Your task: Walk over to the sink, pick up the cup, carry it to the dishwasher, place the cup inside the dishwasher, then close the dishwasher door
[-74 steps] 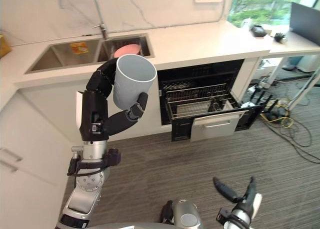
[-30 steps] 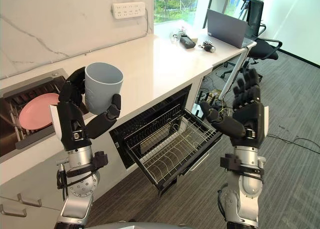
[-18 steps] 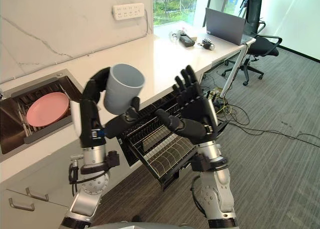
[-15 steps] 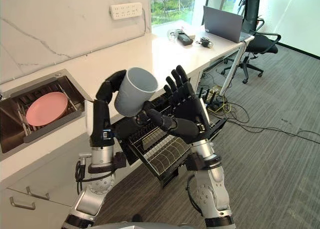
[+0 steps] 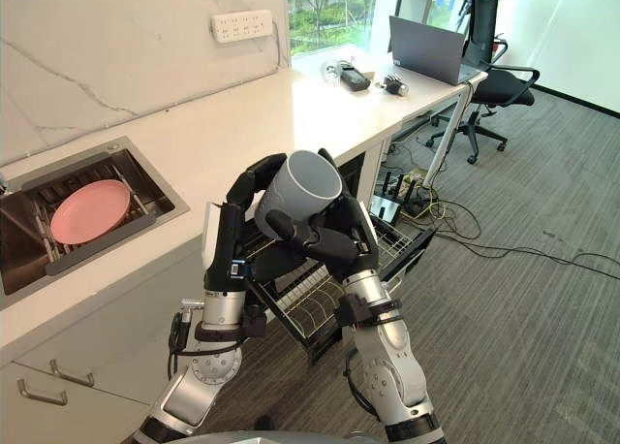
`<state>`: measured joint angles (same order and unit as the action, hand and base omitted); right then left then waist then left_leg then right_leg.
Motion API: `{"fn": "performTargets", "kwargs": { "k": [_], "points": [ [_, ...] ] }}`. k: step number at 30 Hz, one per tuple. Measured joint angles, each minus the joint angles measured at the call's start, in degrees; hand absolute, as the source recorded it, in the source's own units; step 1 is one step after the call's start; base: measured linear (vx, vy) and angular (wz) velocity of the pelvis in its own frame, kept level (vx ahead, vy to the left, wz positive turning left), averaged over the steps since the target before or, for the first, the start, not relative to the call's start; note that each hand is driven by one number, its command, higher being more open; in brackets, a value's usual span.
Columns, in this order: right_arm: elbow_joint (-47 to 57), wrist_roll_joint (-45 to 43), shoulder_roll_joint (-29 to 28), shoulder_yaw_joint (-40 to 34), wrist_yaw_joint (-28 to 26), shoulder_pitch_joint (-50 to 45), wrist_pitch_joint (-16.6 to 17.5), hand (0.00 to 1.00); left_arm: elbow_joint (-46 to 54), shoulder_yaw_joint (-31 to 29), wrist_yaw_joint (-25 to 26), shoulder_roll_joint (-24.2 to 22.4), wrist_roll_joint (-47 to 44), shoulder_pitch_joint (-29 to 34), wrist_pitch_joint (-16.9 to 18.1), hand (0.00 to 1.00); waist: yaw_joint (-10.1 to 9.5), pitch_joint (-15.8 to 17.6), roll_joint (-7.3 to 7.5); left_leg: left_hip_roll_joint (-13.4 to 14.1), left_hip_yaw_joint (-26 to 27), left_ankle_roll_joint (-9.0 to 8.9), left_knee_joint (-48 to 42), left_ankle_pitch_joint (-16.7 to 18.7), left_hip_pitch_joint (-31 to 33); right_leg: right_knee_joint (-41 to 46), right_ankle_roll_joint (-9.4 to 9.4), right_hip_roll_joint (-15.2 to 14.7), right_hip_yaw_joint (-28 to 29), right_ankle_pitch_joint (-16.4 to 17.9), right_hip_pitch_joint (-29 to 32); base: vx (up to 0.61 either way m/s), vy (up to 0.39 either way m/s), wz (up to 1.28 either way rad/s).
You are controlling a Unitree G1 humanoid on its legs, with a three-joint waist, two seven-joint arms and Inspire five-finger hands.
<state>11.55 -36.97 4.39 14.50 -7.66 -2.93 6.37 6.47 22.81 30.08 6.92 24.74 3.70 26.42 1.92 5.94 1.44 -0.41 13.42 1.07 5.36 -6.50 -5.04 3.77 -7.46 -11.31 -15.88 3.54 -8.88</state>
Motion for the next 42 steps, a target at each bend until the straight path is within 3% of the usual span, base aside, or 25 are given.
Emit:
{"fn": "performTargets", "kwargs": {
  "k": [5,16,17,25,30,32,38,42],
  "points": [
    [0.0,-3.6,0.7,1.4,2.2,0.3,-2.8,0.0,-0.3,-0.1,1.3,1.0,1.1,0.0,0.0,0.0,0.22,-0.1,-0.09,0.1,-0.3,0.05,0.0,-0.6,0.1,0.2,0.6,0.0,-0.2,0.3,0.1,-0.05,0.02,0.04],
    [-0.1,-6.2,1.0,1.5,5.7,0.3,-2.4,0.0,-0.3,0.2,0.9,1.0,2.3,0.1,0.0,0.0,0.31,-0.4,-0.05,0.3,-0.8,0.05,0.0,-0.8,0.6,0.0,0.77,0.0,-0.7,-0.2,0.2,-0.01,0.009,0.02],
    [-0.1,-6.4,1.0,1.5,5.7,0.3,-2.4,0.0,-0.3,0.2,0.9,1.0,2.3,0.1,0.0,1.0,0.35,-0.7,-0.06,0.3,-0.9,0.05,0.0,-0.8,0.7,-0.2,0.75,0.1,-0.8,-0.3,0.2,0.0,0.0,0.0],
    [-1.5,-14.9,0.9,-1.2,2.9,0.3,-3.1,0.0,0.9,2.0,1.0,0.8,2.1,0.4,0.8,1.0,0.29,-1.9,-0.1,0.3,-1.4,0.19,0.0,-1.2,1.1,-0.9,0.11,0.3,-1.4,-1.0,-0.1,0.03,0.001,0.03],
    [-2.1,-20.7,0.2,-7.7,3.5,0.2,-2.9,0.0,4.4,1.2,1.3,0.6,1.7,2.3,4.1,1.0,0.19,-1.9,-0.08,0.4,-1.7,-0.01,0.0,-1.2,1.0,-0.9,0.62,0.3,-1.6,-0.7,-0.3,0.0,0.008,0.02],
    [-2.1,-22.5,0.0,-11.4,3.6,0.2,-2.2,0.0,5.2,-1.2,2.0,0.4,1.6,2.8,6.0,1.0,0.19,-2.0,-0.17,0.4,-1.8,-0.09,0.0,-1.2,1.0,-0.9,0.66,0.3,-1.8,-0.8,-0.3,0.0,0.006,0.02],
    [-2.1,-24.2,-0.3,-19.3,4.1,0.0,-0.7,0.0,5.1,-7.4,4.2,-0.5,1.7,6.2,6.1,1.0,0.21,-2.0,-0.19,0.4,-2.4,-0.15,0.0,-1.2,1.3,-1.2,0.66,0.4,-2.4,-0.8,-0.6,0.01,0.005,0.05],
    [-2.1,-19.7,-0.3,-25.7,4.7,-1.7,0.3,0.0,5.1,-15.0,11.8,-2.0,2.4,8.8,4.9,1.0,0.12,-2.1,-0.24,0.1,-4.4,-0.34,0.0,-1.4,2.1,-2.3,0.61,0.5,-4.7,-0.9,-1.5,0.04,-0.008,0.24]
  ]
}}
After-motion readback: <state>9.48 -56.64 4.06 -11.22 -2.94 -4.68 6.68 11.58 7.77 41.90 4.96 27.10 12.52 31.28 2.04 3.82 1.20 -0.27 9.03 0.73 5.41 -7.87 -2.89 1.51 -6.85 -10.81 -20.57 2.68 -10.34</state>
